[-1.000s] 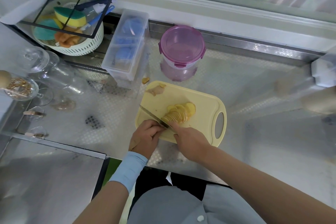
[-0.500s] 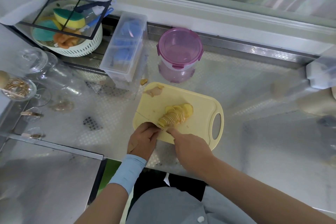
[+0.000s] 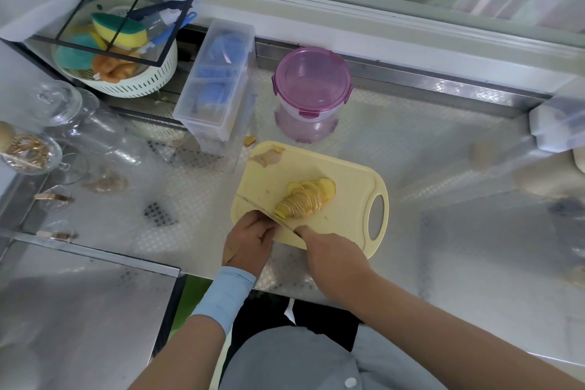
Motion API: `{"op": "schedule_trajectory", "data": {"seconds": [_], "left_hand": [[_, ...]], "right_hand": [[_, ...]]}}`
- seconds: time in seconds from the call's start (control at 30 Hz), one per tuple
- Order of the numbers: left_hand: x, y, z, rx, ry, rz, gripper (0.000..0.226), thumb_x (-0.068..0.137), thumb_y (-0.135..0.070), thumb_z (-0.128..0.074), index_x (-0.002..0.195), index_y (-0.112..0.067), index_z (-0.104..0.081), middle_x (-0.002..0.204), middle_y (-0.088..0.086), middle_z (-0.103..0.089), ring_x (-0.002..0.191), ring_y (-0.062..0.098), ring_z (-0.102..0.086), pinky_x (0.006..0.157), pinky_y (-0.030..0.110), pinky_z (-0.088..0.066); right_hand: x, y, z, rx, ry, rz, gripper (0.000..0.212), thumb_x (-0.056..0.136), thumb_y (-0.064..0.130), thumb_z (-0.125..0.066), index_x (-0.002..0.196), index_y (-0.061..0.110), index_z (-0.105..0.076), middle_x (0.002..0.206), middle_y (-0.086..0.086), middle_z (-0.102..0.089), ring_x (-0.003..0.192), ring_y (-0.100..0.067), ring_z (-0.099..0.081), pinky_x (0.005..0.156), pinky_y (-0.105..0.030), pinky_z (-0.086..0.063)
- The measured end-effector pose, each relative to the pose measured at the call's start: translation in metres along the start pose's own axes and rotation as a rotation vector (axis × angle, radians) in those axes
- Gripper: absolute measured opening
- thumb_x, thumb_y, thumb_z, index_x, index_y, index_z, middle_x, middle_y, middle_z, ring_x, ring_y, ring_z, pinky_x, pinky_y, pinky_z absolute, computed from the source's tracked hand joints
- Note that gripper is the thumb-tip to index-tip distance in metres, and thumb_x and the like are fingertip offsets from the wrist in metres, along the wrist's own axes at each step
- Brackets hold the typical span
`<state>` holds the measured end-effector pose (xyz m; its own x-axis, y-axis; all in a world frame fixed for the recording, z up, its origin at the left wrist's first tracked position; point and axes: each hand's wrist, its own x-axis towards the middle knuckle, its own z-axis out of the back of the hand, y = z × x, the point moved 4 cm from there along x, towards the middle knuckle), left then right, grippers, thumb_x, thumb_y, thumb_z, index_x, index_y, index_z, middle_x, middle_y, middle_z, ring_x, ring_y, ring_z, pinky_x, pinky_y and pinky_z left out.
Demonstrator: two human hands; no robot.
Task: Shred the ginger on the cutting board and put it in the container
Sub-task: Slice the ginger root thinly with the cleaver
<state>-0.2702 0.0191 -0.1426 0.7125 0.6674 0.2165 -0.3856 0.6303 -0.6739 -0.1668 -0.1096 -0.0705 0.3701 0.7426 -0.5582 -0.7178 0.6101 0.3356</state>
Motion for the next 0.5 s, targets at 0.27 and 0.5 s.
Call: {"op": "schedule_trajectory", "data": {"seconds": [0.27,0.5], "left_hand": [[0.001,0.003,-0.002,-0.03,0.023,0.003,0.023,0.083,-0.021,-0.056,0.076,-0.01,-0.075,0.087,0.005,-0.07,0.08,0.012,-0.057,0.07,0.013,-0.041],[0.002,0.002,-0.001,-0.068,0.045,0.047,0.023,0.084,-0.022,-0.056,0.079,-0.013,-0.076,0.089,0.002,-0.069,0.079,0.01,-0.057,0.07,0.007,-0.038]], "right_hand": [[0.008,-0.004,-0.002,0.006,0.047,-0.023,0.051,0.092,-0.003,-0.044,0.137,0.02,-0.039,0.078,-0.005,-0.054,0.063,-0.022,-0.05,0.051,-0.032,-0.035],[0.018,-0.002,-0.005,0.016,0.05,-0.021,0.046,0.092,-0.002,-0.042,0.133,0.018,-0.041,0.075,-0.005,-0.051,0.06,-0.02,-0.047,0.048,-0.032,-0.033]]}}
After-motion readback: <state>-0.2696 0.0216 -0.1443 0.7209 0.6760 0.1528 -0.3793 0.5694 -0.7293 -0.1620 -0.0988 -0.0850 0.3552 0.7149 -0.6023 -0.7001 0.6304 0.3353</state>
